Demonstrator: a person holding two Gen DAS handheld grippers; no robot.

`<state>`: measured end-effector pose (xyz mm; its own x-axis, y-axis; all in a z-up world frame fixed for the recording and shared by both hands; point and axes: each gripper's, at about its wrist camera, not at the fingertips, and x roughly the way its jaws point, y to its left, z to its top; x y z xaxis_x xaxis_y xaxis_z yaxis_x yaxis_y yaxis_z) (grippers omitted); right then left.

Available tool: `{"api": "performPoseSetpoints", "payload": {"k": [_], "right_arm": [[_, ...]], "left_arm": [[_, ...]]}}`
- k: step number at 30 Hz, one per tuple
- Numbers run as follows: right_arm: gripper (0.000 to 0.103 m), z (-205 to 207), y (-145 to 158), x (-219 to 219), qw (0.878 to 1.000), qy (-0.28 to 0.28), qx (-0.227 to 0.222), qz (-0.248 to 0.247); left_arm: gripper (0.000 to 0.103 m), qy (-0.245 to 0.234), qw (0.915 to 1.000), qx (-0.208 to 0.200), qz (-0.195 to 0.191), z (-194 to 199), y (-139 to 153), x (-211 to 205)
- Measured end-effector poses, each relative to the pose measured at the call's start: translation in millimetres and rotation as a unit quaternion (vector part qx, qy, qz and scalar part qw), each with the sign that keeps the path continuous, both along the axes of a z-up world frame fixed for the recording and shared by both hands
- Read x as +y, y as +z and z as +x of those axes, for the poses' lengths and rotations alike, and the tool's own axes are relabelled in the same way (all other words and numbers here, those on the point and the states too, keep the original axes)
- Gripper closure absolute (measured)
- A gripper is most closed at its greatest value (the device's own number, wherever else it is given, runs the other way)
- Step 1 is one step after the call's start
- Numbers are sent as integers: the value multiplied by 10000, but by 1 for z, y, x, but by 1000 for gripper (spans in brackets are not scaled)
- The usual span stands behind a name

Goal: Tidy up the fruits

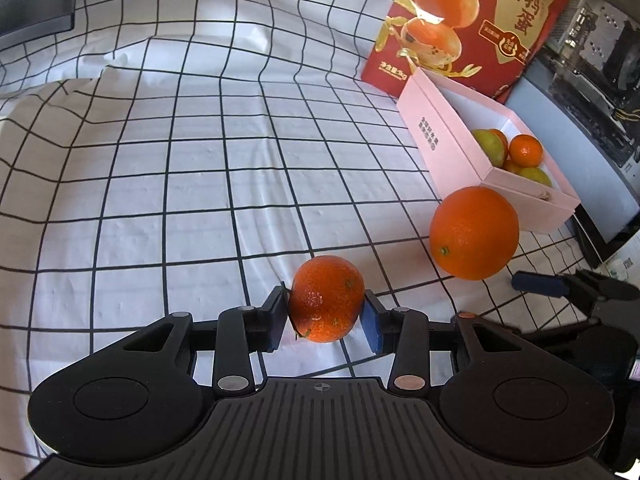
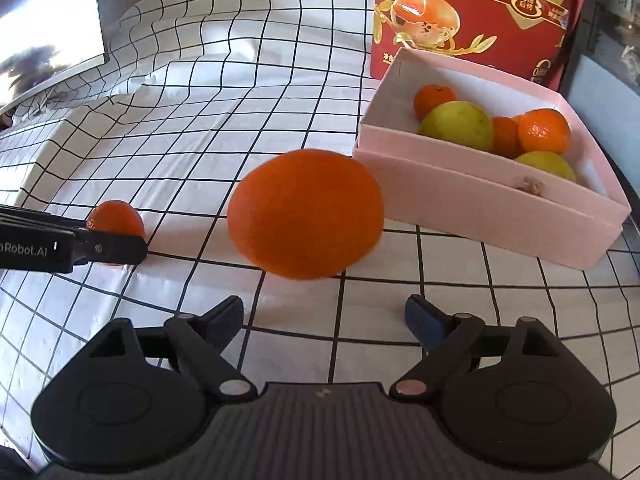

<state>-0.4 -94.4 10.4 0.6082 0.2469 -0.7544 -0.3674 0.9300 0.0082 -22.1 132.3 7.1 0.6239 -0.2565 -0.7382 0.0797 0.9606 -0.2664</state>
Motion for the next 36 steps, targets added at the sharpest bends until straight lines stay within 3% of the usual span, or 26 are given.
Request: {"api": "performPoseSetpoints", "payload": {"k": [5,12,17,20,25,30,36], "right_arm": [[0,-5,-4,3,9999,88,-28,-95],[0,-9,-5,2,9999,28,-146,-69],[0,-3,-2,5,9998,71,92,-169],[5,0,2,4,9996,7,272,12],[6,-2,15,5,9990,-164,166,368],[7,-1,23,6,9994,-323,-73,117],[10,0,20,-29,9960,-891,58,-23]], "left_arm": [[58,90,9999,53,-109,1,0,3],[58,144,9992,128,-349,3,-1,9],[58,47,9993,58,-360,0,-2,10],[58,55,9992,109,-393,2,-1,10],[58,26,9996,184,-232,3,1,5],[58,-30,9995,298,-19,7,4,-1],[58,-21,9992,388,-66,9,4,2]]}}
